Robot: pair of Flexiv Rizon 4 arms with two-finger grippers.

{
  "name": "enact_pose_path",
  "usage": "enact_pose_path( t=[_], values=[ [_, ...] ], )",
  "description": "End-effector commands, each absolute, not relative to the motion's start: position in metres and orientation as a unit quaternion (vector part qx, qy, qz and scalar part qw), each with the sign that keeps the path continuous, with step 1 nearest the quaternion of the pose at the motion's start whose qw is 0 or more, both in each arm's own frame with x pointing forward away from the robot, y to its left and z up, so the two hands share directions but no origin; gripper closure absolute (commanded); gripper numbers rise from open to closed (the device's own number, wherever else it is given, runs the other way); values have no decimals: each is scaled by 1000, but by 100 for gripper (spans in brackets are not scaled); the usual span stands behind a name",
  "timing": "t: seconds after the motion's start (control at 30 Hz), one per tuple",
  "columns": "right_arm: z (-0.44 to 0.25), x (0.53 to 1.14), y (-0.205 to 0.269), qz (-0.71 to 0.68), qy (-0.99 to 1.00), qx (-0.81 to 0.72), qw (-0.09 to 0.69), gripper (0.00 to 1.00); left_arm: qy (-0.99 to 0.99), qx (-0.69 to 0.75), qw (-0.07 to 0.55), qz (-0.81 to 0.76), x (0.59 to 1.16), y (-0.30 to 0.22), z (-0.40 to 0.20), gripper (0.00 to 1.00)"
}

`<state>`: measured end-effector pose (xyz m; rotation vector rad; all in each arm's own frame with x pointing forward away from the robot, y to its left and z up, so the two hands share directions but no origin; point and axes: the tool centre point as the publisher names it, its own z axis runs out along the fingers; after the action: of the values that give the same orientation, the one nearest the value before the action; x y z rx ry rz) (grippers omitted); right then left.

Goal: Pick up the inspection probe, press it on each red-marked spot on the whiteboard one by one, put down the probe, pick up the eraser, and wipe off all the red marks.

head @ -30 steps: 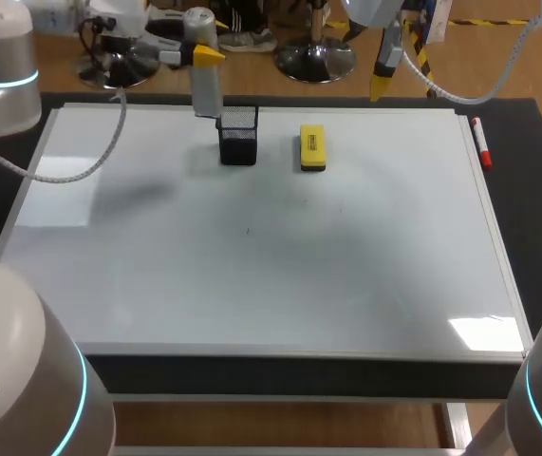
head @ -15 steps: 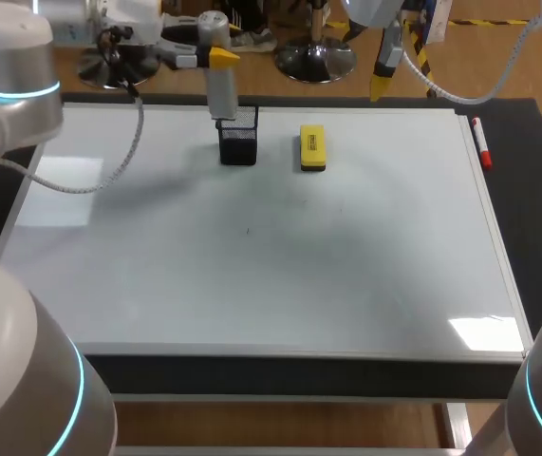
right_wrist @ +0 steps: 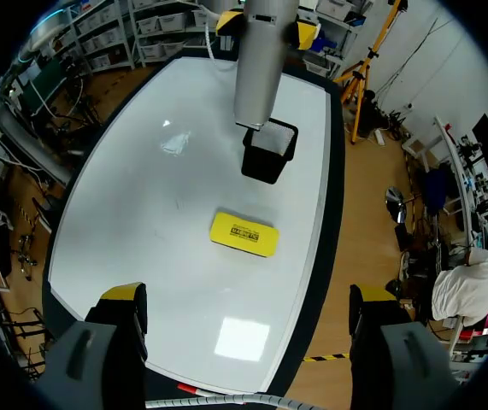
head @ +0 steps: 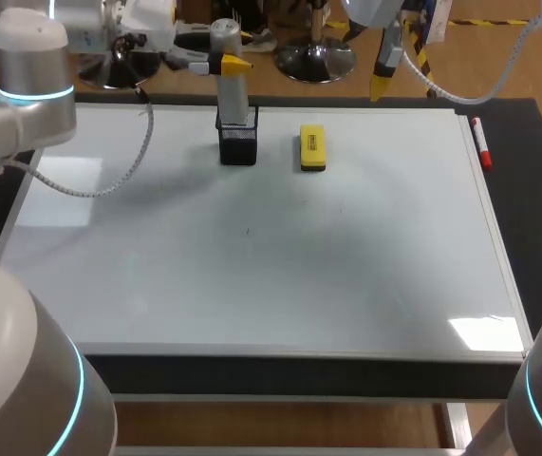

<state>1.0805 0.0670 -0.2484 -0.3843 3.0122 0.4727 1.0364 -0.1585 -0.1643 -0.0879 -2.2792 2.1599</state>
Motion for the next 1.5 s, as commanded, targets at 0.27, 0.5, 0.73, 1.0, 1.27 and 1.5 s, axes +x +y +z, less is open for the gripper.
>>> enact_pose_path(
  t=[0.27, 0.5, 0.73, 1.0, 1.27, 1.5],
  values=[
    [-247, 1081, 66, 152, 980, -126, 32, 0, -728, -24, 14, 685, 1048, -165, -185, 100],
    [-247, 1081, 66, 152, 980, -126, 32, 0, -731, -18, 13, 682, 1051, -164, -193, 100],
    [-247, 1081, 66, 152, 980, -126, 32, 0, -728, -16, 12, 685, 1053, -161, -192, 100],
    [-247, 1081, 66, 152, 980, -126, 32, 0, -724, -20, 5, 690, 1058, -159, -181, 100],
    [-247, 1081, 66, 152, 980, -126, 32, 0, -720, -19, 4, 693, 1063, -162, -177, 100],
    [-247, 1081, 66, 152, 980, -126, 32, 0, -718, -21, 5, 696, 1062, -158, -167, 100]
  ],
)
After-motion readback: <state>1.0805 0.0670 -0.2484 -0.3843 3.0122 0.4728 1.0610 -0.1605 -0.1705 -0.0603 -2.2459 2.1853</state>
